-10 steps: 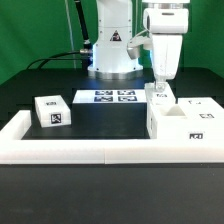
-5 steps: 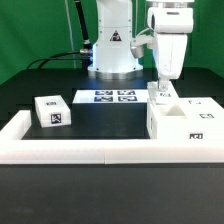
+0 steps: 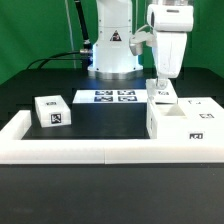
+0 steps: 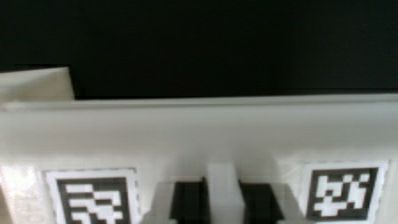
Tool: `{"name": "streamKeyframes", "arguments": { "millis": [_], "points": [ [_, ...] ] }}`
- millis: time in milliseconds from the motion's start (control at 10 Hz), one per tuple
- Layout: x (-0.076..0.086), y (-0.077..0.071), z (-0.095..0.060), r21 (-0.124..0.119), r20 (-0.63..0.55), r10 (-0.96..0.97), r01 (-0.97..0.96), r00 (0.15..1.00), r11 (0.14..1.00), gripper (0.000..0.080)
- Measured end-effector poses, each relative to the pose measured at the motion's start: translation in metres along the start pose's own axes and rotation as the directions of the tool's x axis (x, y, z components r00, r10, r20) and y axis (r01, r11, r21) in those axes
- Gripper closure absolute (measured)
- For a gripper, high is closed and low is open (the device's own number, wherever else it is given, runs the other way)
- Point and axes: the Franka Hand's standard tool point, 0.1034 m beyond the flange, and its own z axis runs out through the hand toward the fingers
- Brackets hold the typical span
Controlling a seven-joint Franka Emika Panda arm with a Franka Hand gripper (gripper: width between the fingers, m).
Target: Assemble cabinet
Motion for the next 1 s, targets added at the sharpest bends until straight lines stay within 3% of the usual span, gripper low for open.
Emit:
{"name": "streamKeyframes", "arguments": {
  "millis": [1000],
  "points": [
    [0.0041, 0.0017, 0.0033, 0.014, 0.001, 0.004, -0.004, 1.000, 1.000, 0.0729]
  ]
}}
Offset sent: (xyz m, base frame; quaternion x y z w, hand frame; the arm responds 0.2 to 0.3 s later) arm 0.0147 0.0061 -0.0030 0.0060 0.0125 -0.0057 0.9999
